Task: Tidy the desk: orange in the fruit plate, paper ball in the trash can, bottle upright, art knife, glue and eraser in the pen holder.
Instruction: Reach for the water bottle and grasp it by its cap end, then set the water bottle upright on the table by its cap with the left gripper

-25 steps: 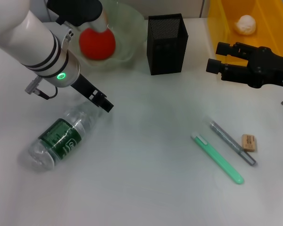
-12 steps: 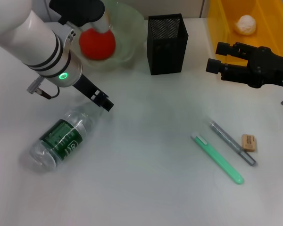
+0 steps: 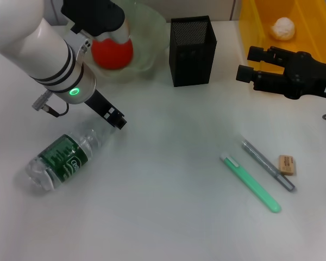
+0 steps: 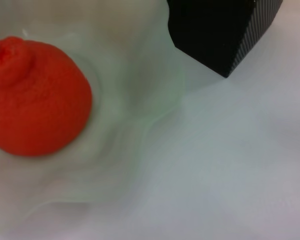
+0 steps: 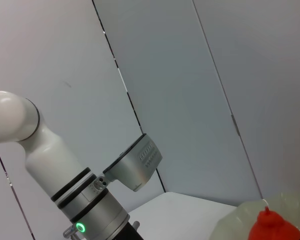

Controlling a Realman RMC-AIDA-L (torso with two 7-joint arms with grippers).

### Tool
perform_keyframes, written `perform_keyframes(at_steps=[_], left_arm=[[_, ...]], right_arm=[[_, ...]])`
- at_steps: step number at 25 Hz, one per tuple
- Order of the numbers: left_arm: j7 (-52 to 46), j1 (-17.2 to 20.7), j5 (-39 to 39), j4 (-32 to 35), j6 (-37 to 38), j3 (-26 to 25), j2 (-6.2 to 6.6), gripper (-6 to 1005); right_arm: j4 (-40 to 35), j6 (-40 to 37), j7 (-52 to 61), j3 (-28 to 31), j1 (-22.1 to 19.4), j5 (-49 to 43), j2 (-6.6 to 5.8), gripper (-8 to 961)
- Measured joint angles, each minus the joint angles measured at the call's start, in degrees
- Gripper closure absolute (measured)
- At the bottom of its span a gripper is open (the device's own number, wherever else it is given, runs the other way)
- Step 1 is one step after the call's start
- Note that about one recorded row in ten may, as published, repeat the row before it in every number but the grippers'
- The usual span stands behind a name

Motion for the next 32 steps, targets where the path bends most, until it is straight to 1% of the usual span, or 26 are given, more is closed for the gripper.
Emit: perform_keyframes(at_steps=[4,7,10,11,13,15,16,19,21,23,25,26,27,32], left_arm=[[0.08,0.0,0.0,0.02,0.2,0.0,0.0,547],[0.63,0.1,0.07,1.27,0.63,-0.29,0.01,552],[0.69,1.29,0.08,5.8,1.5,-0.8,0.27,557],[0.69,1.29,0.08,5.8,1.5,-0.8,0.27,559],[0.7,2.14,0.08,8.83,2.25,-0.91,0.46,563],[0.77,3.4,1.51,13.54,3.32,-1.19,0.61,565],[0.77,3.4,1.51,13.54,3.32,-1.19,0.61,565],[0.78,4.5,3.68,17.86,4.29,-1.56,0.59,564],[0.78,4.75,4.0,18.85,4.52,-1.6,0.57,564],[0.78,5.88,4.55,23.15,4.87,-1.81,0.61,565],[0.8,6.55,4.91,25.41,5.0,-2.13,0.62,566],[0.8,6.55,4.91,25.41,5.0,-2.13,0.62,566],[0.92,7.03,4.97,26.93,5.32,-2.31,0.63,567],[1.6,7.28,4.97,28.38,6.65,-3.08,0.62,567]], right_arm=[[0.0,0.0,0.2,0.04,0.15,0.0,0.0,151],[-0.01,0.0,0.3,0.08,0.16,0.0,0.0,151],[0.0,0.0,0.31,0.09,0.0,0.0,0.02,151],[0.0,0.0,0.31,0.09,0.0,0.0,0.02,151],[0.0,0.0,0.33,0.09,-0.14,0.0,0.1,151],[-0.07,-0.04,0.4,0.09,-0.27,0.0,0.22,152],[-0.07,-0.04,0.4,0.09,-0.27,0.0,0.22,152],[-0.3,-0.14,0.41,0.27,-0.36,0.0,0.36,152],[-0.38,-0.22,0.43,0.64,-0.4,0.03,0.43,152],[-0.38,-0.26,0.44,0.88,-0.42,0.04,0.48,152],[-0.34,-0.27,0.45,0.88,-0.4,0.06,0.5,152],[-0.34,-0.27,0.45,0.88,-0.4,0.06,0.5,152],[-0.3,-0.27,0.46,0.88,-0.37,0.07,0.51,152],[-0.13,-0.17,0.48,0.88,-0.07,0.09,0.52,152]])
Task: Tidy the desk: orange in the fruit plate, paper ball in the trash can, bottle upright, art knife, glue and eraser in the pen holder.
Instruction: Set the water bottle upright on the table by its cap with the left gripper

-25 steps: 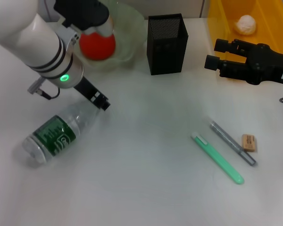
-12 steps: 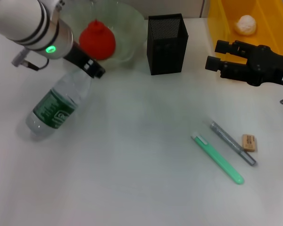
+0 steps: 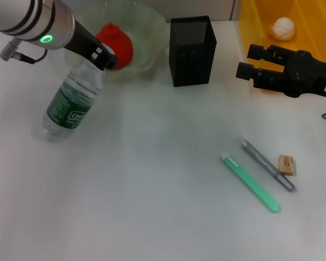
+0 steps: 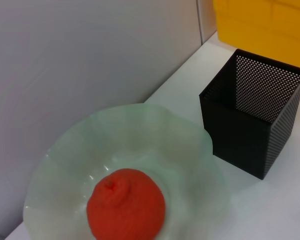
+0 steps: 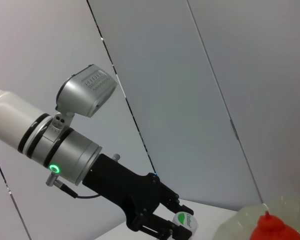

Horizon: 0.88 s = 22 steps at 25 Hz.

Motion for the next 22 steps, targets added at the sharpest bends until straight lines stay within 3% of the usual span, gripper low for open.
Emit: perform_keyframes(at_steps=[22], left_arm=[[-0.32,0.81,-0.51,8.38,6.85,-0.88,-0.17,566]], right_arm=[[0.04,-0.05,-0.11,0.0,0.01,0.0,0.09,152]])
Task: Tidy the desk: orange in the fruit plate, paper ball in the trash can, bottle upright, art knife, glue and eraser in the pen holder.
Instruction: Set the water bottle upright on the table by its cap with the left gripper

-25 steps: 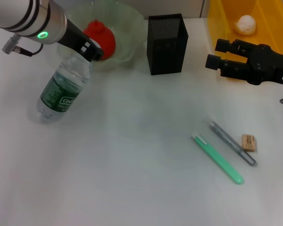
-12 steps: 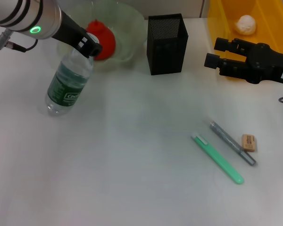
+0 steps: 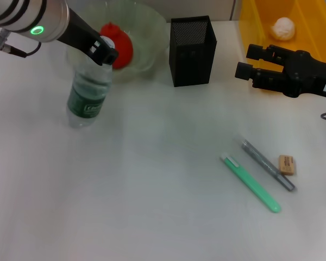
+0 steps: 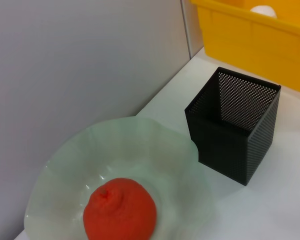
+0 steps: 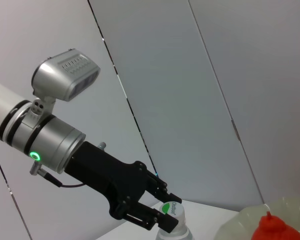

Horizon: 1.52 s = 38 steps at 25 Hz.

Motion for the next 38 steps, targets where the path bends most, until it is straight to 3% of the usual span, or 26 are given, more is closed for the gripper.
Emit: perform_keyframes(at_steps=[25,38], left_arm=[[0.11,-2.16,0.01,0.15,3.41,-2.89,-0.01,567],[-0.38,-4.85,-0.08,-3.76,3.39,-3.6,-0.24,566]], right_arm=[[0.0,0.13,-0.28,0.0,0.02,0.0,-0.27,152],[0.0,0.13,-0.41,0.0,0.04,0.0,-0.33,152]])
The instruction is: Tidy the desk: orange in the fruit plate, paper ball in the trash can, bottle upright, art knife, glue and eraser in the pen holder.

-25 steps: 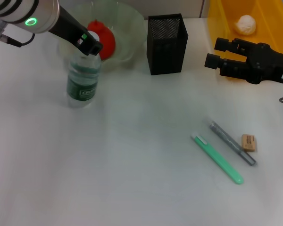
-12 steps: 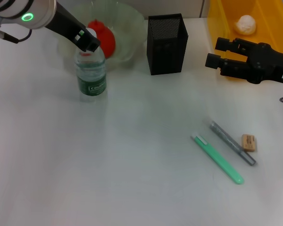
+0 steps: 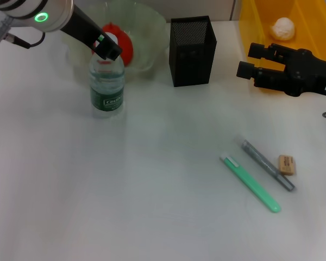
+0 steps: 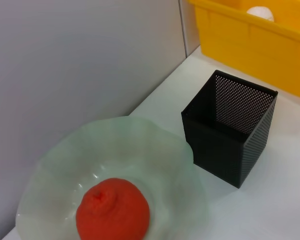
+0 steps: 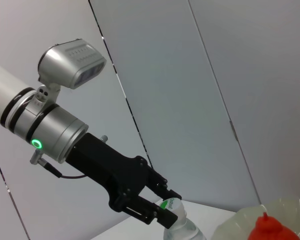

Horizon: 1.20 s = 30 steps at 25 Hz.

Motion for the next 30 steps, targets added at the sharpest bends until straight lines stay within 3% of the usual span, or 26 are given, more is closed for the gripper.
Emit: perform_keyframes(at_steps=[11,21,25,26,27,28,29,30], left_arm=[[0.59,-1.41,0.17,-1.54,-1.33,-2.76,0.05,437],[1.27,-1.17,0.12,-1.56,-3.94,-5.27,0.28,235],[1.43,0.47,-0.72,-0.32,-6.72,-5.09,0.29,232],[3.43,3.3,-6.04,2.52,-9.38,-4.53,0.22,231],[3.43,3.3,-6.04,2.52,-9.38,-4.53,0.22,231],[7.5,7.58,-15.62,5.44,-12.86,-3.49,0.17,231],[7.5,7.58,-15.62,5.44,-12.86,-3.49,0.17,231],[10.24,10.13,-21.08,6.4,-14.8,-2.79,0.23,231]], right_arm=[[0.0,0.0,0.0,0.0,-0.29,-0.06,0.06,153],[0.0,0.0,-0.01,0.0,-0.08,-0.09,0.07,153],[-0.04,0.0,0.01,0.0,-0.03,-0.09,0.07,153],[-0.09,0.07,0.2,0.0,-0.03,-0.13,0.06,153],[-0.09,0.07,0.2,0.0,-0.03,-0.13,0.06,153],[-0.2,0.24,0.54,0.0,-0.09,-0.14,-0.02,153],[-0.2,0.24,0.54,0.0,-0.09,-0.14,-0.02,153],[-0.45,0.4,1.01,0.04,-0.23,-0.14,-0.08,153]])
